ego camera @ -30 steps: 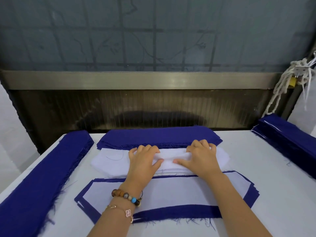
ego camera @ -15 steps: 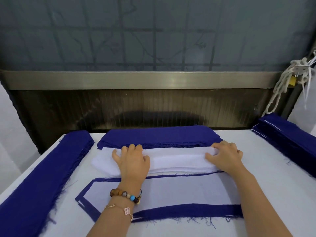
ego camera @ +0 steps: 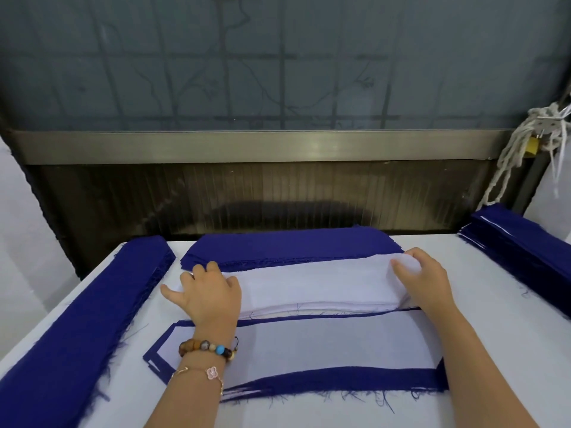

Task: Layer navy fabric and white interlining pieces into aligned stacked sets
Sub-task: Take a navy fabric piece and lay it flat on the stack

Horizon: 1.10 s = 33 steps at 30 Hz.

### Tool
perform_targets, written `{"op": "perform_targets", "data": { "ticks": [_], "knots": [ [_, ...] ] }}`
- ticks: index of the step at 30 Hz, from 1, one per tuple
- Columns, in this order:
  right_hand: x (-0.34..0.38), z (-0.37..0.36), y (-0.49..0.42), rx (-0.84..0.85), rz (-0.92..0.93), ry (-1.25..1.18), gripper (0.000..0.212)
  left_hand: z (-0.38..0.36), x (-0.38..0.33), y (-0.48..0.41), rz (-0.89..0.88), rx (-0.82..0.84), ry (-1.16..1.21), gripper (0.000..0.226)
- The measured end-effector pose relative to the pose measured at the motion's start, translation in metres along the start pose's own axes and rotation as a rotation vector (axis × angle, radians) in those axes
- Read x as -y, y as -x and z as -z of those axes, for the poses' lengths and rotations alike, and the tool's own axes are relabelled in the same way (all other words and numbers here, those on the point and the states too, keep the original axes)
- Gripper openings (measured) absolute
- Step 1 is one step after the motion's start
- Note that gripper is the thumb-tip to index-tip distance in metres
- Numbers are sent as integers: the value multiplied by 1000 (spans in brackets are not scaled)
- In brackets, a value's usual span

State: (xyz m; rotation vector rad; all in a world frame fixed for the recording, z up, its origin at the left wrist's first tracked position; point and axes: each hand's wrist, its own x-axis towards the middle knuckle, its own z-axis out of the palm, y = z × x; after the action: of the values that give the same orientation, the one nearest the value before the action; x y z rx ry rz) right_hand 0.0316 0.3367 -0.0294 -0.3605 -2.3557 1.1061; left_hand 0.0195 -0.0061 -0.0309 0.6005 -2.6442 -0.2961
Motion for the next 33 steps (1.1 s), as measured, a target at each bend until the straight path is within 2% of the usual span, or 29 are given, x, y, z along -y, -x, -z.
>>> {"op": "perform_targets", "data": {
  "ticks": [3,8,12,18,24,29,33],
  "knots": [
    [-4,-1,0,39,-76,13,17,1,0,-2,20,7,-9,24],
    [-9,-2,-4,77,-129,177,18,1,8,-6,50,-25,15,18],
    [-7,0,-4,51,-103,362,32,3,13,-12,42,-11,-1,16],
    [8,12,-3,-1,-120,247,50,25,27,-26,-19,-19,190,25],
    [17,30,15,-11,-169,237,52,63,38,-28,-112,36,312,21],
    [13,51,37,69,-193,267,50,75,63,-6,-147,112,499,18],
    [4,58,60,116,-202,271,46,67,77,20,-136,136,554,16]
  ]
}}
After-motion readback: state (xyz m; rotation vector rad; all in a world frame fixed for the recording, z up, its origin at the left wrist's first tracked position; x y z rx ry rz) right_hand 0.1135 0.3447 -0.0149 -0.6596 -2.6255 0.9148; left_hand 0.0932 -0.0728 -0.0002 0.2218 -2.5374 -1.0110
